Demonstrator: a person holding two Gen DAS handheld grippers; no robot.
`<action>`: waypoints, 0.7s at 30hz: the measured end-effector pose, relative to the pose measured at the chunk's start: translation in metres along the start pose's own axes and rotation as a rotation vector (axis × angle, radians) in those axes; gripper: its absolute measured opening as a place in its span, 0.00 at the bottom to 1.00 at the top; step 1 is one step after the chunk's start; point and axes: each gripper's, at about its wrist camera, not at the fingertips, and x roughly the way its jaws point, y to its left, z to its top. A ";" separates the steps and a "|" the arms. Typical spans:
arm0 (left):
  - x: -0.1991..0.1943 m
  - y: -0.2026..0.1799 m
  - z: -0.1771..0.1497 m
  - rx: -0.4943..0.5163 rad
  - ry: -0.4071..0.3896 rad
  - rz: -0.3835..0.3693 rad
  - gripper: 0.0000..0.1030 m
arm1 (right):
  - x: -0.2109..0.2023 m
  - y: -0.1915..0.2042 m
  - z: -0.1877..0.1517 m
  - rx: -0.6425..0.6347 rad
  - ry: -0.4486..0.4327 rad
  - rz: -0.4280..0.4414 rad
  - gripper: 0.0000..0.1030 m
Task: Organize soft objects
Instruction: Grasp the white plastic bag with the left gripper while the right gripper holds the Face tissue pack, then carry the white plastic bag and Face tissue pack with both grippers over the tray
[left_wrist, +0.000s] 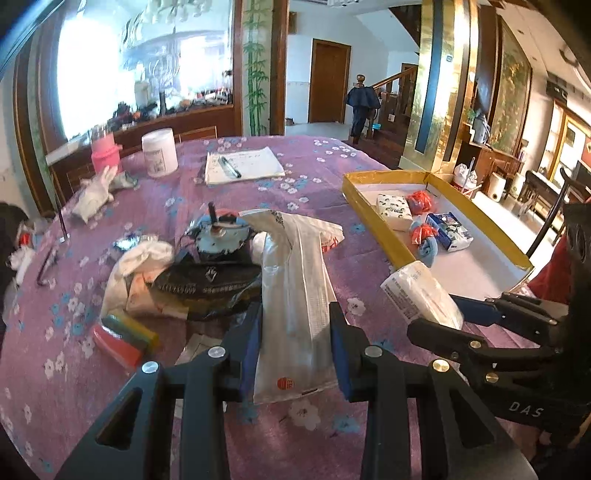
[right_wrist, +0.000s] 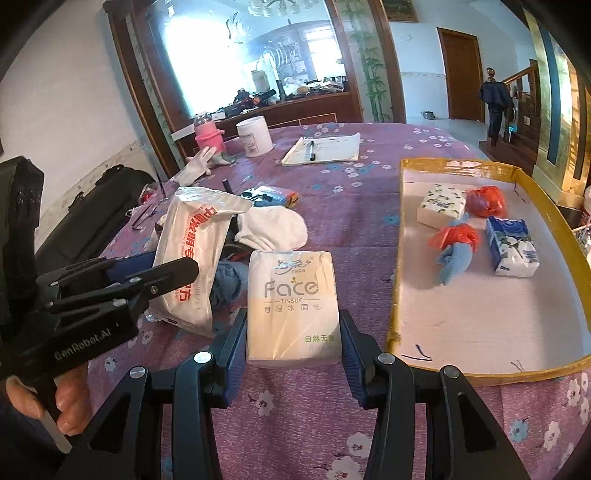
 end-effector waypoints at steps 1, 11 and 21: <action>0.000 -0.003 0.001 0.010 -0.007 0.007 0.33 | -0.001 -0.002 0.000 0.005 -0.004 -0.002 0.48; 0.002 -0.028 0.005 0.087 -0.040 0.052 0.33 | -0.010 -0.016 0.003 0.032 -0.024 -0.015 0.48; 0.002 -0.041 0.008 0.116 -0.049 0.059 0.33 | -0.016 -0.023 0.003 0.049 -0.039 -0.016 0.48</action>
